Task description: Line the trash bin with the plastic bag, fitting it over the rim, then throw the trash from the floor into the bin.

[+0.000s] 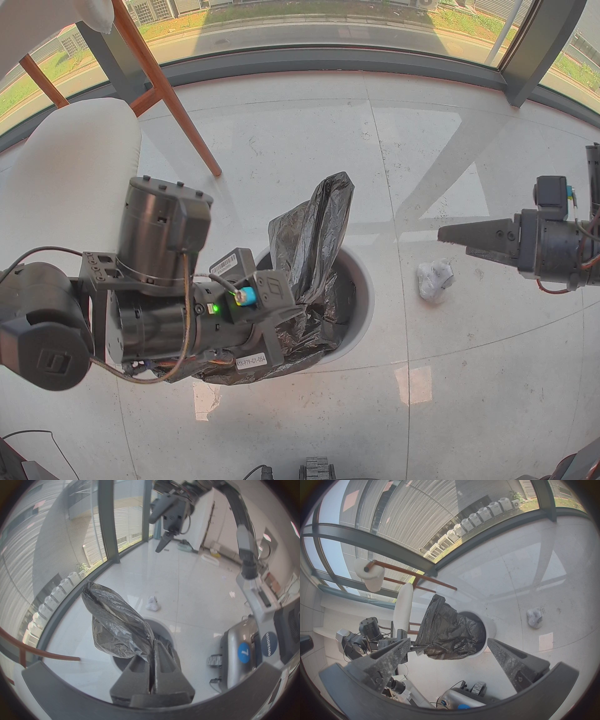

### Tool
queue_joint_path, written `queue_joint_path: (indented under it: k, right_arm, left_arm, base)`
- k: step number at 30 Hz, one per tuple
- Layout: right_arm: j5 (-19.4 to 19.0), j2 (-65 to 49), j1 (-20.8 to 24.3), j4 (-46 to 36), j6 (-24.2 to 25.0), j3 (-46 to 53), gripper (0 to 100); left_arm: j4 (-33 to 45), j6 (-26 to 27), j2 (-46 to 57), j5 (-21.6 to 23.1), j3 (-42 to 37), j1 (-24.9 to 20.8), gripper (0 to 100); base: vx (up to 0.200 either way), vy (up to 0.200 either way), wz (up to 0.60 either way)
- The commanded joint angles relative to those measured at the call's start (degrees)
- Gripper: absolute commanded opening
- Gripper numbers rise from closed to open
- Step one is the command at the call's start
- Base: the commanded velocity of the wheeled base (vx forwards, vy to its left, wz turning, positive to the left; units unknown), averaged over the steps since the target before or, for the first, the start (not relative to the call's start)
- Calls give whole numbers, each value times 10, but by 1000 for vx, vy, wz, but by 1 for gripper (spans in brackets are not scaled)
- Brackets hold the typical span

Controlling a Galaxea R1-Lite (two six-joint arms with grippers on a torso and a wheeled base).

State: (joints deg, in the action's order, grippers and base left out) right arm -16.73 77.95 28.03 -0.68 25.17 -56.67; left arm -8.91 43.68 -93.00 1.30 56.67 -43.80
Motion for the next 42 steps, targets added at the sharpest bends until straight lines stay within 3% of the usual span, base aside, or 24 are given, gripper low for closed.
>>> queue_joint_path:
  k: [1,10,16,39,42]
  right_arm:
    - [4,59,37,-14,1,-24,100]
    - [12,110,92,-15,-1,-27,100]
    - [42,142,92,-11,-1,-43,100]
    - [53,186,92,-18,-2,-81,100]
    - [72,184,92,-17,-4,-65,100]
  left_arm:
    - [1,14,-4,-46,-6,-39,0]
    - [-15,11,-32,-58,0,-74,0]
    - [-15,11,-32,-68,0,-74,0]
    - [-15,11,-32,-72,-4,-74,0]
    - [-15,11,-32,-72,-3,-74,0]
  base:
    - [0,0,0]
    - [0,0,0]
    - [0,0,0]
    - [0,0,0]
    - [0,0,0]
